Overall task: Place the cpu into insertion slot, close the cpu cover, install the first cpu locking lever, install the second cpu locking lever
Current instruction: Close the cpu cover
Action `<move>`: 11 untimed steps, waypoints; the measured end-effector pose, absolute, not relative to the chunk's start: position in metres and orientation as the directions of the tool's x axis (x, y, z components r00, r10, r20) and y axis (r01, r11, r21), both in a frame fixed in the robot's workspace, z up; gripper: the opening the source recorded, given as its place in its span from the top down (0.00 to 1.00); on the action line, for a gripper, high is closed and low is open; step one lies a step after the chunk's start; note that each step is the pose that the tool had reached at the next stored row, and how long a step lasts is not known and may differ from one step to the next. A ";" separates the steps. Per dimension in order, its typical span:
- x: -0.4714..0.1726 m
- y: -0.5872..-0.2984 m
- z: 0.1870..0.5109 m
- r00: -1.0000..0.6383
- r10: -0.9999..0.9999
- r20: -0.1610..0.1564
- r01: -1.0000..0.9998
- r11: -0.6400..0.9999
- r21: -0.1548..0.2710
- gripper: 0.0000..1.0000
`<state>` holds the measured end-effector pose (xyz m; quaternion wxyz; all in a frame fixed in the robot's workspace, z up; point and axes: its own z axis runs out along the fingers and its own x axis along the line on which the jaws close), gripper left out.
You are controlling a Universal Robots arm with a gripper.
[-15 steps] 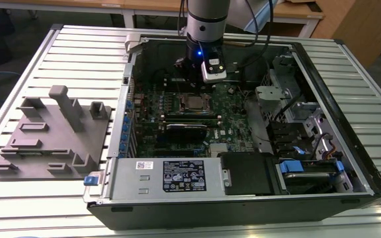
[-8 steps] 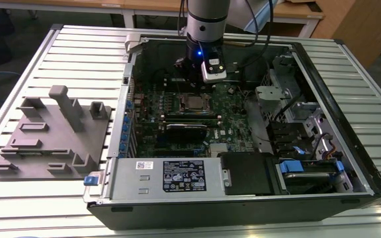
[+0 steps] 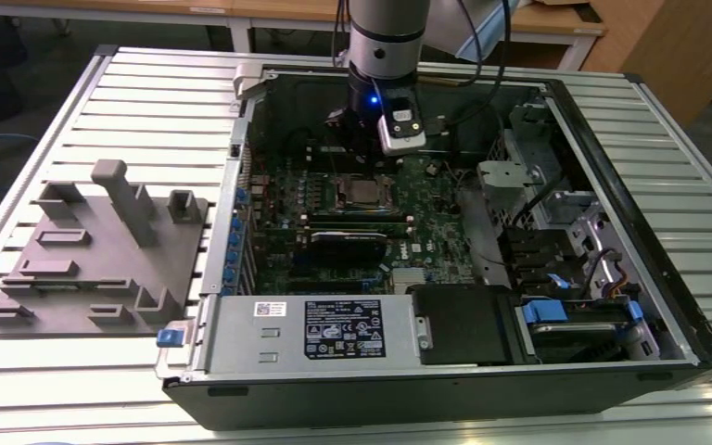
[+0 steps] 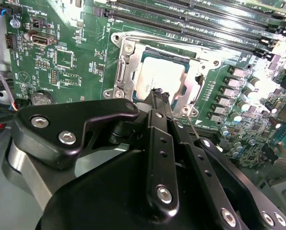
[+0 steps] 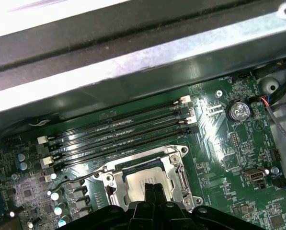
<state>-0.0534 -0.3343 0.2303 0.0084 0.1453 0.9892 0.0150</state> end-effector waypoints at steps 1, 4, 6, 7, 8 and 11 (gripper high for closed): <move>-0.053 -0.334 0.230 -0.959 0.283 -0.012 0.282 0.959 0.032 0.90; -0.054 -0.334 0.230 -0.966 0.257 -0.012 0.256 0.966 0.032 0.90; -0.054 -0.334 0.229 -0.973 0.232 -0.013 0.231 0.972 0.032 0.90; -0.054 -0.334 0.229 -0.976 0.217 -0.013 0.217 0.976 0.031 0.90; -0.054 -0.334 0.229 -0.979 0.204 -0.013 0.203 0.979 0.031 0.90; -0.054 -0.334 0.228 -0.985 0.170 -0.013 0.170 0.985 0.031 0.90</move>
